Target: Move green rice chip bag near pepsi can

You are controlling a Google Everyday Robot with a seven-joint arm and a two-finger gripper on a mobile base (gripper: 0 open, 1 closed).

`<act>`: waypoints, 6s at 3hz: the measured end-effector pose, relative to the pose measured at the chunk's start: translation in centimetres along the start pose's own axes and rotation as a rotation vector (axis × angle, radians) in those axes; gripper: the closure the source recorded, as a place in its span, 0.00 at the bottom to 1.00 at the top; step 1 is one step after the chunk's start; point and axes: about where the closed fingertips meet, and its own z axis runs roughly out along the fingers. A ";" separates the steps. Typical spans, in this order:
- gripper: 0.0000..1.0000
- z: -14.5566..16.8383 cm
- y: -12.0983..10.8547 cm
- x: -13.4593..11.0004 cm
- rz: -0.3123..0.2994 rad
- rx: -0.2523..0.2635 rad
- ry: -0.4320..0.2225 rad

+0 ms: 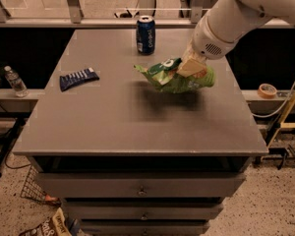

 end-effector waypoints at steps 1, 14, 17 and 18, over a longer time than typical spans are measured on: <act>1.00 0.0 0.0 0.0 0.000 0.000 0.000; 0.12 6.7 -16.2 3.8 -0.016 0.400 0.191; 0.00 -3.8 -16.4 7.0 0.010 0.552 0.241; 0.00 -9.0 -15.5 10.1 0.087 0.650 0.260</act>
Offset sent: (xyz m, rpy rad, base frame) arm 0.0090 0.0021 -0.0062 0.0078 -0.0405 -0.0310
